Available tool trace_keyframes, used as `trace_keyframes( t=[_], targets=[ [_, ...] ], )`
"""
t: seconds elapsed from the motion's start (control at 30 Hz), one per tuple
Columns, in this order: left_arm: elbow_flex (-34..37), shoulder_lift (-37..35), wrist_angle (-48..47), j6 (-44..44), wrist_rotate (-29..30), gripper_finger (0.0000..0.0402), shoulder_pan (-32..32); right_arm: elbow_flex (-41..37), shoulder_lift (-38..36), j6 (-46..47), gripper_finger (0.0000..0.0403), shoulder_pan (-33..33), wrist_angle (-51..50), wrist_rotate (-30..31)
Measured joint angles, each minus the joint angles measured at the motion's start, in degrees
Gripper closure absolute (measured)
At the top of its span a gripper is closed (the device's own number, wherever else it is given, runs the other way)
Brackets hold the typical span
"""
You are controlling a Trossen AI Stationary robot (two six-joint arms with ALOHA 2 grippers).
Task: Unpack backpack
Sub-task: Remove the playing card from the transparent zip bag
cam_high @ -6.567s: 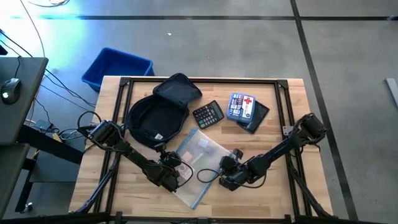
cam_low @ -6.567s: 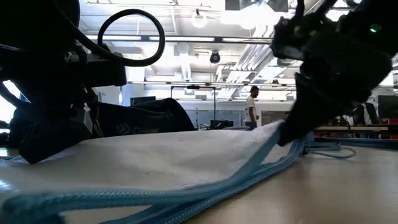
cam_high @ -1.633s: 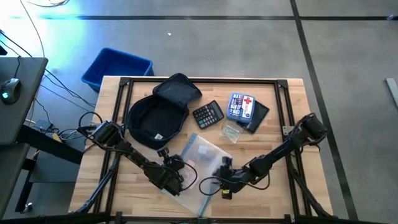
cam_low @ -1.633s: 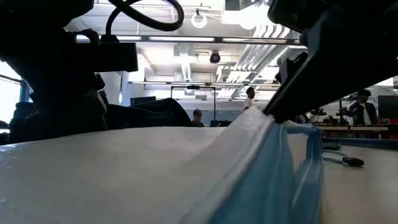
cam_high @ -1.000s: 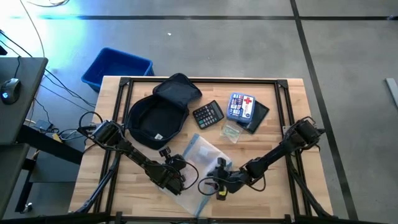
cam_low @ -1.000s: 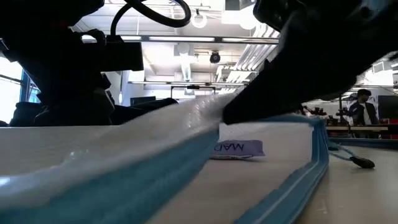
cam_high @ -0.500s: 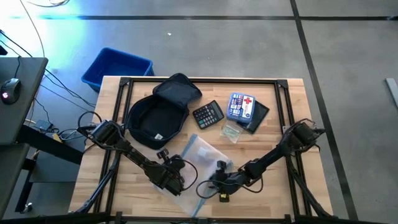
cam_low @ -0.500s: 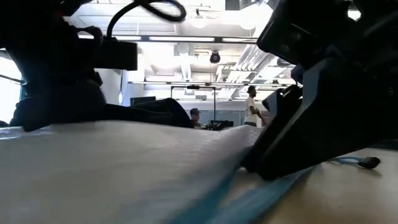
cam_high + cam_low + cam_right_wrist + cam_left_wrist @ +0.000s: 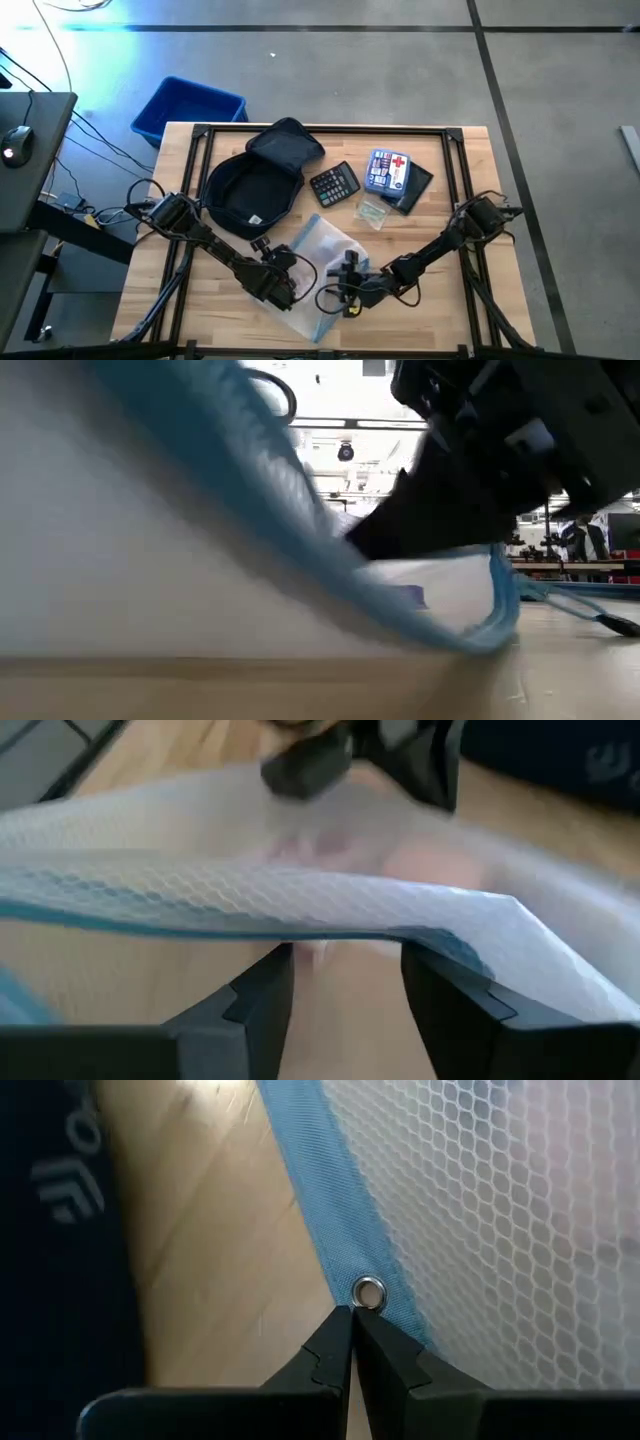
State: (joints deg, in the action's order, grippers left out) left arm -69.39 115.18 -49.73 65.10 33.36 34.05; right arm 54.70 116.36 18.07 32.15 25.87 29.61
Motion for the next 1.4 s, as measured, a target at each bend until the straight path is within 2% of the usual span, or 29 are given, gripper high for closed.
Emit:
trace_keyframes(
  t=[0.1,0.2,0.33,0.43,0.6,0.73,0.97,1.1,1.23,1.4],
  targets=[
    [0.0,-0.1,0.5,0.6,-3.1,0.0402,0.1,0.0,0.0,2.0,0.0190,-0.7,-2.7,-2.2],
    [0.2,-0.1,5.2,-0.8,-3.1,0.0402,0.3,0.0,0.0,2.9,0.0165,-1.2,-3.1,-3.1],
    [0.2,0.0,16.5,-10.7,-3.0,0.0402,0.3,0.0,0.0,2.6,0.0149,-1.3,-3.0,-3.2],
    [0.3,-0.3,18.5,-14.0,-2.2,0.0402,0.1,0.0,0.0,0.5,0.0149,-1.3,-2.8,-3.9],
    [0.4,-0.7,12.6,-10.0,-0.8,0.0402,0.1,0.0,0.0,-2.8,0.0149,-0.6,0.3,-6.8],
    [0.4,0.0,13.3,-7.0,0.3,0.0402,0.0,0.5,0.0,-2.7,0.0144,-0.6,2.5,-8.9],
    [0.3,0.5,16.8,-5.5,2.5,0.0402,-0.7,4.6,1.3,-3.6,0.0096,-0.6,1.3,-10.7],
    [0.4,0.7,16.4,-5.6,3.6,0.0402,-1.2,8.7,4.0,-2.0,0.0086,-0.6,-6.3,-12.8],
    [0.4,0.7,14.6,-5.3,4.0,0.0402,-1.3,13.5,6.0,-2.5,0.0095,-0.6,-14.5,-13.0],
    [0.3,1.3,10.9,-4.6,5.0,0.0402,-1.0,19.3,4.8,-0.1,0.0114,-0.2,-32.4,-12.5]
  ],
)
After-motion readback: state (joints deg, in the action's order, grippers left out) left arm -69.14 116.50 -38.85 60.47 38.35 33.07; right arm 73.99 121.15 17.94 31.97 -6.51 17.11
